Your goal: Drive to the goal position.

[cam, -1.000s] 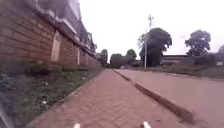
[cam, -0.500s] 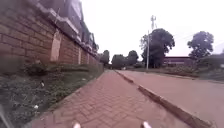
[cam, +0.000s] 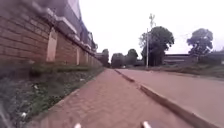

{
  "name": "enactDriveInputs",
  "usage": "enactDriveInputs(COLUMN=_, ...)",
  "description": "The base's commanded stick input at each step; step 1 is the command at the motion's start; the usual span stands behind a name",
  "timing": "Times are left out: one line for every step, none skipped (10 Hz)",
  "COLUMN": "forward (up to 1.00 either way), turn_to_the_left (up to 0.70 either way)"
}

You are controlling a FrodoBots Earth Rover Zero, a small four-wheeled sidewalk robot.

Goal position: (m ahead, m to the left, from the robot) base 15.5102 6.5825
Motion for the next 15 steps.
enactDriveInputs(forward=0.5, turn_to_the_left=0.11)
enactDriveInputs(forward=0.5, turn_to_the_left=0.01)
enactDriveInputs(forward=0.5, turn_to_the_left=0.15)
enactDriveInputs(forward=0.5, turn_to_the_left=0.04)
enactDriveInputs(forward=0.5, turn_to_the_left=0.47)
enactDriveInputs(forward=0.5, turn_to_the_left=0.49)
enactDriveInputs(forward=0.5, turn_to_the_left=0.45)
enactDriveInputs(forward=0.5, turn_to_the_left=0.23)
enactDriveInputs(forward=0.5, turn_to_the_left=0.24)
enactDriveInputs(forward=0.5, turn_to_the_left=0.26)
enactDriveInputs(forward=0.5, turn_to_the_left=0.2)
enactDriveInputs(forward=0.5, turn_to_the_left=0.07)
enactDriveInputs(forward=0.5, turn_to_the_left=0.18)
enactDriveInputs(forward=0.5, turn_to_the_left=0.25)
enactDriveInputs(forward=0.5, turn_to_the_left=0.23)
